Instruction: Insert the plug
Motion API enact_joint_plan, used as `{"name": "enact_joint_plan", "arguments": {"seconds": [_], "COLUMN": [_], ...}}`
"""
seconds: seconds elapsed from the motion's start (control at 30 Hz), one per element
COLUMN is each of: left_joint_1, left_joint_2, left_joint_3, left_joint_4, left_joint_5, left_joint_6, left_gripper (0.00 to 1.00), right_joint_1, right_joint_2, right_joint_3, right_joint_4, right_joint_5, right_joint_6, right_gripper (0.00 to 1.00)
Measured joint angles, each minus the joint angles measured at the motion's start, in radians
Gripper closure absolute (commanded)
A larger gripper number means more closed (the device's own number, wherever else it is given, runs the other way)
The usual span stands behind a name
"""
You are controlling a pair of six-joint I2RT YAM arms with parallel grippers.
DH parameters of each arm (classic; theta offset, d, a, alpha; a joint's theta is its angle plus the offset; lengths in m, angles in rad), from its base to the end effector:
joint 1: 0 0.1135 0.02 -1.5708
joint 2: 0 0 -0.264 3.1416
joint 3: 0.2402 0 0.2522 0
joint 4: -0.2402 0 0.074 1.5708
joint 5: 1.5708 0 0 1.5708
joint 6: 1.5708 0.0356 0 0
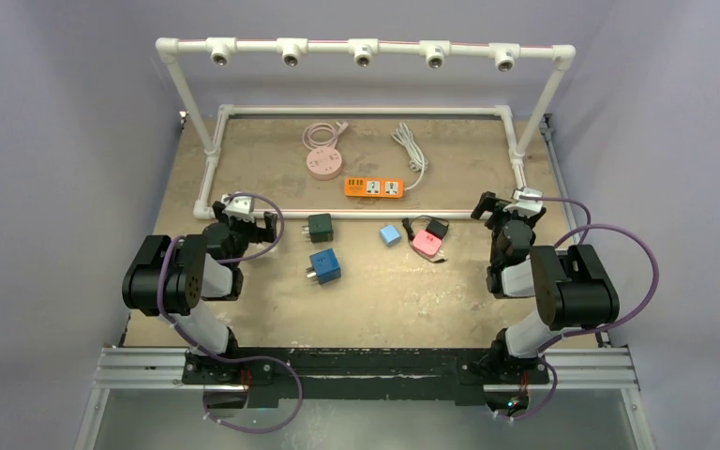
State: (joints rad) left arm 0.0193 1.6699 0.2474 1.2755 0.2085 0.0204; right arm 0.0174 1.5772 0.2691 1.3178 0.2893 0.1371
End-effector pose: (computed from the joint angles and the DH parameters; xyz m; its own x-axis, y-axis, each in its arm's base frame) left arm 0.2494 -0.0026 0.1269 -0.1426 0.0172 -0.9896 0.1888 0.9820 -0.0101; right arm 0.2515 -0.0058 0.1576 0.0463 0.1318 -0.9902 0.2647 0.9542 0.1394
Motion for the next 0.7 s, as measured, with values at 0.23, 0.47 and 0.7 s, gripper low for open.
{"name": "enact_joint_plan", "arguments": {"seconds": [0.23, 0.47, 0.7], "left_joint_1": [0.0, 0.022, 0.026], "left_joint_2": [0.0, -0.064, -0.245], "left_joint_3": [0.0, 0.013, 0.196], "left_joint_4": [-0.002, -0.1, -0.454], "left_joint_5": [0.0, 0.001, 0.025], "left_joint_6": [0.0, -0.01, 0.026], "left_gripper": [0.01, 0.01, 0.01], "right_joint_1": [0.0, 0.019, 0.007], "right_joint_2": [0.0, -0.187, -0.457], "right_joint_3": [0.0, -0.013, 0.187], "right_joint_4": [0.0, -0.132, -0.546], "right_joint_5": [0.0, -0.035, -0.077], "right_joint_6": [0.0, -0.02, 0.204], "right_gripper": [0.01, 0.01, 0.01]}}
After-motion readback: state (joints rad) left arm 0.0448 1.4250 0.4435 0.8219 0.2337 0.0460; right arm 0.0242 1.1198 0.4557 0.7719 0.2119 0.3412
